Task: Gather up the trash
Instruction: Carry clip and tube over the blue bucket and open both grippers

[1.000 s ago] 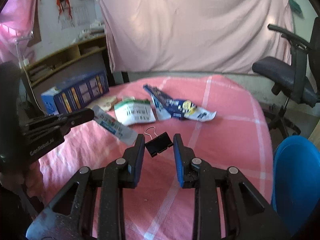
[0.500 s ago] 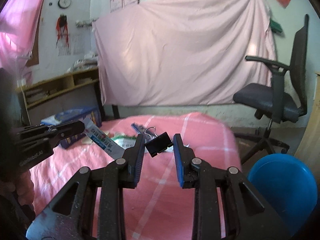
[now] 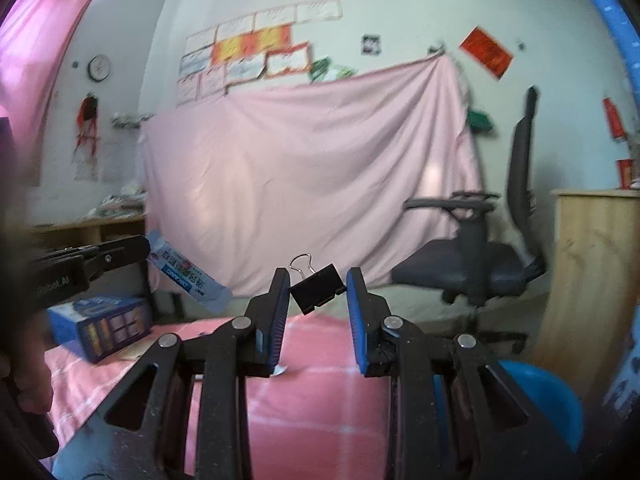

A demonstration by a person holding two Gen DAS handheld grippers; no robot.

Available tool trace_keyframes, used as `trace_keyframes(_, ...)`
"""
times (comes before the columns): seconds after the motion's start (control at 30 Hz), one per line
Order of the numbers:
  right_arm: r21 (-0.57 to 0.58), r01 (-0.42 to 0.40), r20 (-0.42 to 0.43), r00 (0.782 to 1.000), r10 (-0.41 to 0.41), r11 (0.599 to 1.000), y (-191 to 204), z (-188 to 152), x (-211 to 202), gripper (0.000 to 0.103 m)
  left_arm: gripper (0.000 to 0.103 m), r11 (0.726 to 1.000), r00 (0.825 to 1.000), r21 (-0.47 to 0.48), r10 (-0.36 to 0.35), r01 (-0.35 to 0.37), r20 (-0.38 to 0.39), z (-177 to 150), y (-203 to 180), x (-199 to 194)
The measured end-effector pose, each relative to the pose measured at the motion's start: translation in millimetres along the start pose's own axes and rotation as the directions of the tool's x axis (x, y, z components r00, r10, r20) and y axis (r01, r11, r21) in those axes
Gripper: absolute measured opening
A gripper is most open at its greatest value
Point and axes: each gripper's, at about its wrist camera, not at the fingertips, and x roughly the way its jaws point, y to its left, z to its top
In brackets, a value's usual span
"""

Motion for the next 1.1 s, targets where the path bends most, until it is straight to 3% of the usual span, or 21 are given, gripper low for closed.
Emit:
trace_keyframes(0.23,0.054,0.151,0.018,0.988,-0.152,0.987,-48.2,4.6,-24.1,0.054,0.000,0.992,0.992,0.036,-0.123,0.123,0.006,8.2,-53.7,25.8)
trace_keyframes(0.33,0.085,0.214,-0.029,0.977,-0.212,0.973,-70.1,0.8,-26.3,0.054,0.000,0.983,0.984,0.044,-0.178,0.179,-0.028,4.6,-77.8,43.3)
trace_keyframes(0.43,0.127,0.276,-0.133,0.957,-0.260,0.953,-95.2,-11.2,-19.1,0.054,0.000,0.974,0.973,0.046,-0.219,0.223,-0.075,-3.0,-101.5,61.3)
trace_keyframes(0.73,0.258,0.369,-0.346,0.898,-0.271,0.893,-150.2,-48.1,-1.6,0.054,0.000,0.957,0.928,-0.041,-0.290,0.288,-0.235,-30.5,-143.8,118.2)
trace_keyframes(1.1,0.297,0.391,-0.464,0.857,-0.226,0.871,-168.3,-71.6,11.1,0.056,0.000,0.947,0.856,-0.095,-0.319,0.307,-0.408,-54.8,-156.8,152.4)
